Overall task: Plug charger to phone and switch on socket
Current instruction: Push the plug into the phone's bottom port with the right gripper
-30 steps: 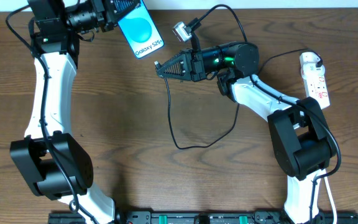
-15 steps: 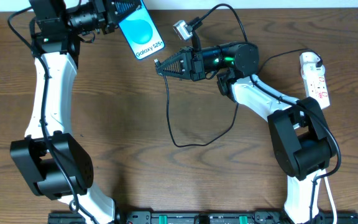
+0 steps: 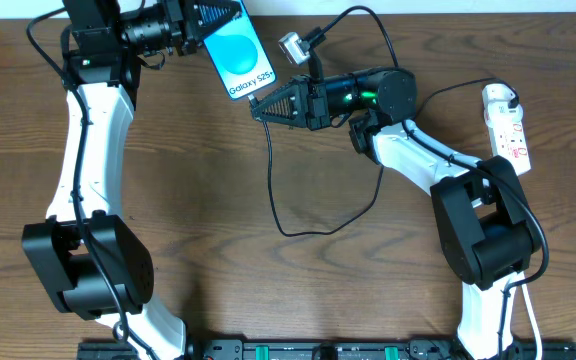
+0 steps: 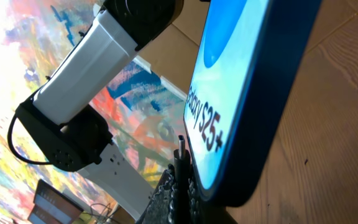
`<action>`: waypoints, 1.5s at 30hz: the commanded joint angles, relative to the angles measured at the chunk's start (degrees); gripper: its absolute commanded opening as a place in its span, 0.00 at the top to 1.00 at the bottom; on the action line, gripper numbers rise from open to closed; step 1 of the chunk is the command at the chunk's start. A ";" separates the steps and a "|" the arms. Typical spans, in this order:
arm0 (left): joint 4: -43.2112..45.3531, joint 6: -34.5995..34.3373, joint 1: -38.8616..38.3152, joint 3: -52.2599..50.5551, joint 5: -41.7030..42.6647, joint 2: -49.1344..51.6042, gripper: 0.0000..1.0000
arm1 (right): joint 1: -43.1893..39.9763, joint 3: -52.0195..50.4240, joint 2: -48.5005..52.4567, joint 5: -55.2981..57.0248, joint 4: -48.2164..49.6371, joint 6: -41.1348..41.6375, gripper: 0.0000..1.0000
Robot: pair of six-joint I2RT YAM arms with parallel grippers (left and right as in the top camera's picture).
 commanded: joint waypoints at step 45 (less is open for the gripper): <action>0.22 3.23 -0.66 0.31 2.21 -1.27 0.92 | -1.57 0.20 0.37 4.11 -1.53 0.22 0.99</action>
